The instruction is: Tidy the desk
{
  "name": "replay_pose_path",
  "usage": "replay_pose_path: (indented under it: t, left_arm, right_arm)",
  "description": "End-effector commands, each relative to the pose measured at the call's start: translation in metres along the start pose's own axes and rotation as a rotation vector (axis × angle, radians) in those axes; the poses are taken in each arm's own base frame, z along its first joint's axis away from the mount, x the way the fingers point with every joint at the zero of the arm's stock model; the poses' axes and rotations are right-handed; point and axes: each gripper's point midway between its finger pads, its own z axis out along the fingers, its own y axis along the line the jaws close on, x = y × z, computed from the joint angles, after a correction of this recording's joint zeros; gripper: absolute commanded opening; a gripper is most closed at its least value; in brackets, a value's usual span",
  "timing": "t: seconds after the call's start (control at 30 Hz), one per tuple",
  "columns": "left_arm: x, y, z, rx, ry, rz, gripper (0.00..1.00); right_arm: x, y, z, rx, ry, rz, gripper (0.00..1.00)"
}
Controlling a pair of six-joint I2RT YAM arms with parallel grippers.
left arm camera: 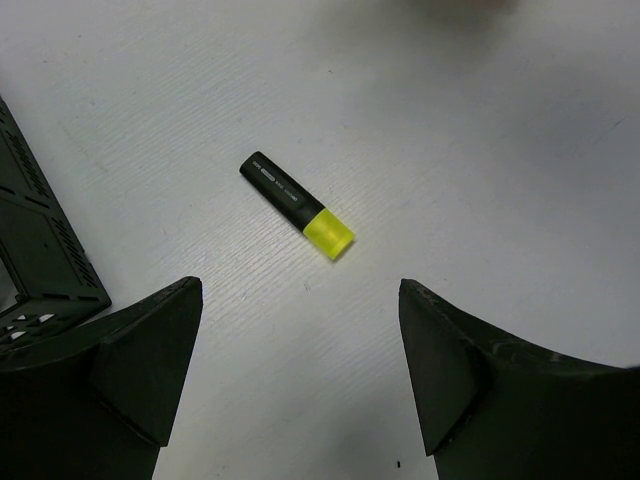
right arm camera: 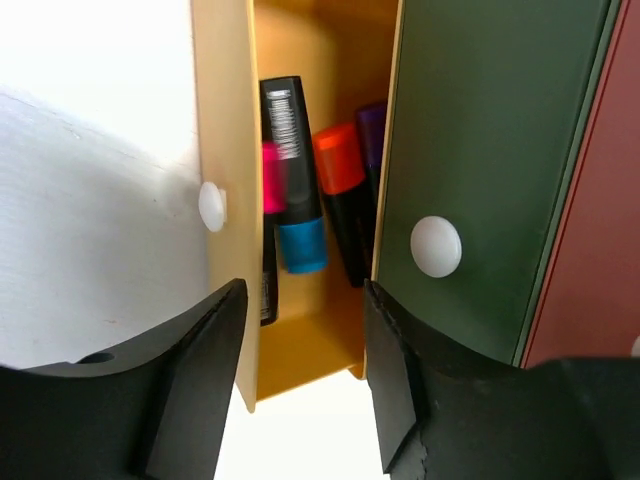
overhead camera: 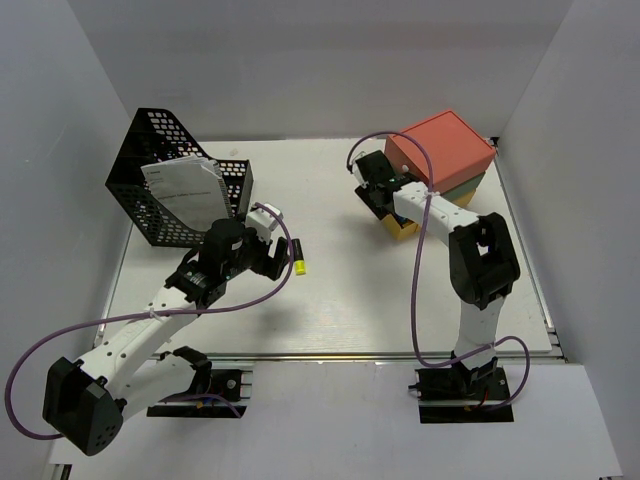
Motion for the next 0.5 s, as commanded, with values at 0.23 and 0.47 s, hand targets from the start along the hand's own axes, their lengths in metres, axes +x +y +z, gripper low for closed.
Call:
replay_pose_path:
  t: [0.23, 0.47]
  left_arm:
    - [-0.018, -0.004, -0.004, 0.018, -0.042, 0.001, 0.89]
    - [-0.019, -0.004, -0.004, 0.021, -0.047, 0.001, 0.89]
  right_arm:
    - [-0.037, 0.005, -0.028, -0.138, -0.205, -0.015, 0.00]
    - [-0.025, 0.038, -0.012, -0.332, -0.116, -0.086, 0.00]
